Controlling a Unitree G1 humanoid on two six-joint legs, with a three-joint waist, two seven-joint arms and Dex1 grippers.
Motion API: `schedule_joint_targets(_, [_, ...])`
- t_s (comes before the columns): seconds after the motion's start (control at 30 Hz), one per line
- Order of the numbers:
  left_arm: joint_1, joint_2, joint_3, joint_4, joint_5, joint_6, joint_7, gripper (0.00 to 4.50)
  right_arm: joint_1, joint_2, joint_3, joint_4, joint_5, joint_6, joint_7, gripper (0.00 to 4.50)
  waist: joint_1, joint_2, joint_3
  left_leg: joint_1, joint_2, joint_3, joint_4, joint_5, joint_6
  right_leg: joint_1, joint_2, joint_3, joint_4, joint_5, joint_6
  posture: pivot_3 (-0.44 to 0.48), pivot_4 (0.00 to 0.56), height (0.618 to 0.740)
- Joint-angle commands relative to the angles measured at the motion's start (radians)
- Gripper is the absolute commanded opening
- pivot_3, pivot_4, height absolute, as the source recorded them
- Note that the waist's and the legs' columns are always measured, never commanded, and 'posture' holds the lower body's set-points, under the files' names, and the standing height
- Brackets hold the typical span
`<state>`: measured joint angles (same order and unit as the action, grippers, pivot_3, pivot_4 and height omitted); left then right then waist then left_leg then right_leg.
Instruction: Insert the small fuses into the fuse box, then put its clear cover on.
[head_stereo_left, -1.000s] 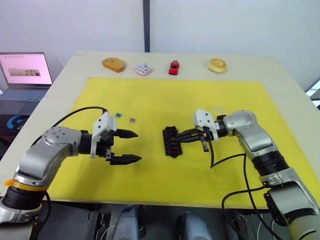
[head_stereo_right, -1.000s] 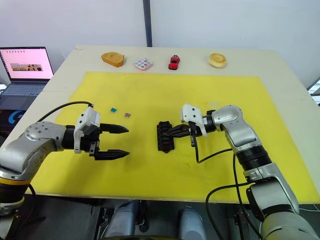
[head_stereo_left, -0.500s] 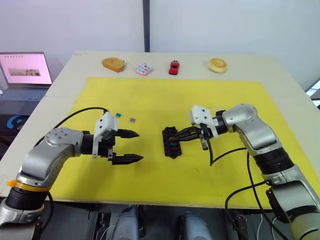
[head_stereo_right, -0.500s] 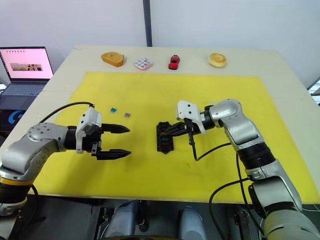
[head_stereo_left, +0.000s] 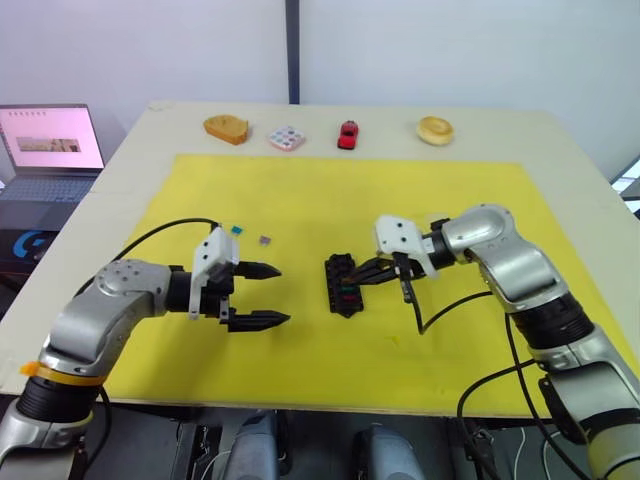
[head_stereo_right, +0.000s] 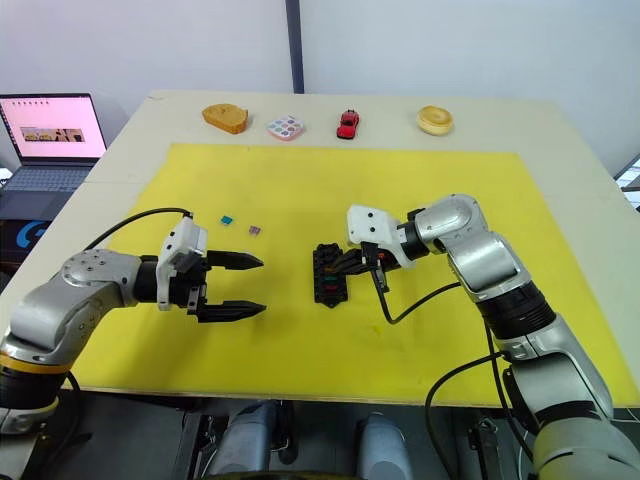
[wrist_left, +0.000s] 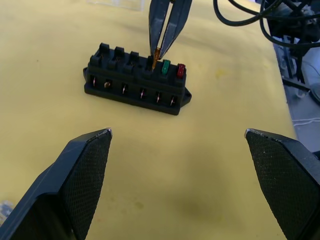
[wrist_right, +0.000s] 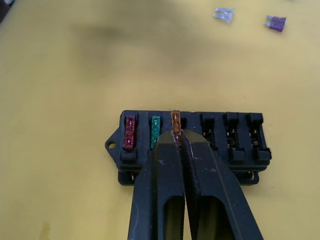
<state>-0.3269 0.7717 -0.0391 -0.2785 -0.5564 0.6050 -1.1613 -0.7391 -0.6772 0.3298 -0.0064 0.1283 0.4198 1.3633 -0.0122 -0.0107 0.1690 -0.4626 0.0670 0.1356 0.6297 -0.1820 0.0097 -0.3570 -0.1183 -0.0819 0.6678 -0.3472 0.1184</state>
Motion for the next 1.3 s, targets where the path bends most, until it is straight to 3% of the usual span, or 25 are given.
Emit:
schedule_joint_targets(0.03, [-0.005,-0.004,0.003,-0.031,-0.012,-0.005,0.004,4.48,-0.03,-0.018,-0.001,-0.032,-0.014,0.005,-0.006,0.0,0.0,0.0,0.0,0.0,0.0,0.0,0.0,0.0,0.0,0.0,0.0,0.0,0.0,0.0,0.0,0.0,0.15,0.74])
schedule_joint_targets(1.3, [-0.001,-0.034,0.002,-0.023,-0.006,-0.01,0.023,4.48,-0.063,-0.039,0.096,-0.021,-0.09,0.074,-0.009,0.0,0.001,0.0,0.0,0.0,0.0,0.0,0.0,0.0,0.0,0.0,0.0,0.0,0.0,0.0,0.0,0.0,0.15,0.74])
